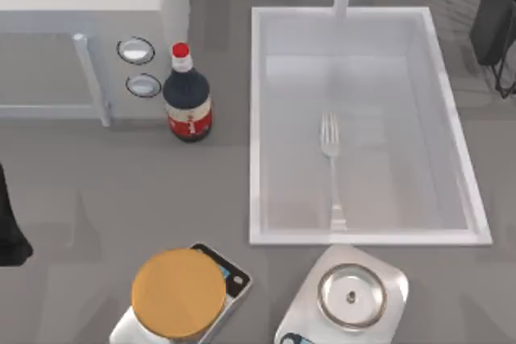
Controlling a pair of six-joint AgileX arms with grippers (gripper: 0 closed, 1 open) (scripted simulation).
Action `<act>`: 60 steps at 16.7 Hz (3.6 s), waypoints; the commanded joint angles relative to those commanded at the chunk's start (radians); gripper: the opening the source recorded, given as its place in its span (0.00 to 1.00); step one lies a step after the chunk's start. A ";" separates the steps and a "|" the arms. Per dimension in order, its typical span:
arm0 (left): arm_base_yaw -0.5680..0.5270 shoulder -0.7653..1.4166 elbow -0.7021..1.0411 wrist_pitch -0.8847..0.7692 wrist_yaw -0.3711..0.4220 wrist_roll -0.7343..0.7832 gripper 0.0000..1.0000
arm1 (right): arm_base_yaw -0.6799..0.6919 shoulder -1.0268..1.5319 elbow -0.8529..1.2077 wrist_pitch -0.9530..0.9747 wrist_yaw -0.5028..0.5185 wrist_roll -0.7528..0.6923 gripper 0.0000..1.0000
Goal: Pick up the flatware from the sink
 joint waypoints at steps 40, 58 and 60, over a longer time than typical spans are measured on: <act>0.000 0.000 0.000 0.000 0.000 0.000 1.00 | 0.194 1.170 1.093 -0.619 0.017 0.171 1.00; 0.000 0.000 0.000 0.000 0.000 0.000 1.00 | 0.458 2.536 2.326 -1.361 0.007 0.481 1.00; 0.000 0.000 0.000 0.000 0.000 0.000 1.00 | 0.458 2.536 2.326 -1.361 0.007 0.481 1.00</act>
